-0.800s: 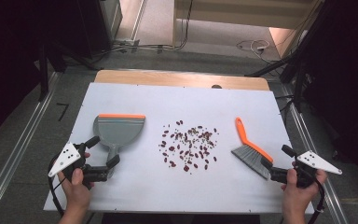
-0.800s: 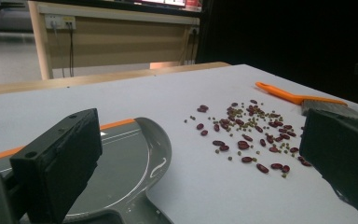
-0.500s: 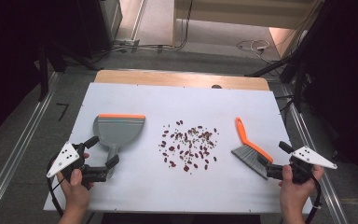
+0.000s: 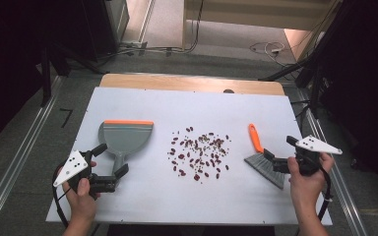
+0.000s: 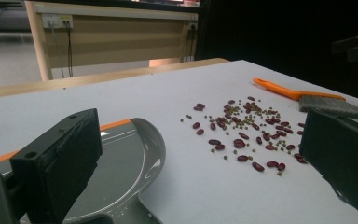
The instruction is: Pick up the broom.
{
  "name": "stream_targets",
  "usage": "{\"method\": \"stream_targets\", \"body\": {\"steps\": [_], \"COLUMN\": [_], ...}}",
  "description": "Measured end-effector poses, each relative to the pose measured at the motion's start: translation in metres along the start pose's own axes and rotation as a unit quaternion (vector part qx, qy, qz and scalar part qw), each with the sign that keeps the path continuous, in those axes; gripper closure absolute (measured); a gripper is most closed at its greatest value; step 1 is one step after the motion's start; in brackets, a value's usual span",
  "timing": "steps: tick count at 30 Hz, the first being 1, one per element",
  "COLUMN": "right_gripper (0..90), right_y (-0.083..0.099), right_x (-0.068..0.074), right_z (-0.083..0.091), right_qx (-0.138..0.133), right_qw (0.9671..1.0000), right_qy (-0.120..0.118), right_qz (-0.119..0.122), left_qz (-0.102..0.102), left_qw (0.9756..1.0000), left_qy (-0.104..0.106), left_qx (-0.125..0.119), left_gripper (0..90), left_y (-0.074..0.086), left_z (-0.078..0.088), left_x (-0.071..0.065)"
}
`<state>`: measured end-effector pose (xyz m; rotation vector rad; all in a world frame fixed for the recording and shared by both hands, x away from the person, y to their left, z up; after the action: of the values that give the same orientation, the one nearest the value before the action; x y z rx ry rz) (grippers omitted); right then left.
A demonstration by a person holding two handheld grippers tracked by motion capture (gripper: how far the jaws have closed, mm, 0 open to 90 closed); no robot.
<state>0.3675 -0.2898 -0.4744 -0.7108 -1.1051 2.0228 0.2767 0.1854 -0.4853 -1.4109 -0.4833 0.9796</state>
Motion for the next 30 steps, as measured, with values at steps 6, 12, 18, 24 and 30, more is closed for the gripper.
{"method": "stream_targets", "body": {"steps": [6,12,18,24,30], "right_gripper": [0.0,0.0,5.7,26.5,40.0], "right_y": [-0.013,-0.018,-0.015,-0.011,-0.004], "right_x": [-0.007,-0.011,-0.017,-0.024,-0.025], "right_z": [-0.012,-0.028,-0.047,-0.063,-0.076], "right_qx": [0.019,0.056,0.103,0.153,0.198], "right_qw": [0.9997,0.9984,0.9944,0.9879,0.9788], "right_qy": [-0.005,-0.007,-0.02,0.012,0.017], "right_qz": [-0.012,-0.004,-0.015,-0.025,-0.049], "left_qz": [-0.008,-0.014,-0.014,-0.015,-0.017], "left_qw": [0.9999,0.9999,0.9998,0.9997,0.9996], "left_qy": [0.006,0.002,0.011,0.016,0.019], "left_qx": [0.004,-0.002,0.004,0.007,0.011], "left_gripper": [0.0,0.0,0.1,0.1,0.1], "left_y": [0.001,0.0,0.001,0.001,0.002], "left_z": [-0.002,-0.001,-0.001,-0.001,-0.001], "left_x": [-0.005,-0.007,-0.009,-0.01,-0.011]}}
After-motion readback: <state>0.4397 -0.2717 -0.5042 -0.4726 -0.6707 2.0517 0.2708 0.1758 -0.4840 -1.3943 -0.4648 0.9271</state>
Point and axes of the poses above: each handheld gripper's, and its own axes: z roughly backward along the jaws, y roughly out of its underside, x roughly to its left, the point moved 9 cm from there along -z, roughly forward along the jaws, and after that the axes turned 9 degrees about z, right-handed, at the moved point
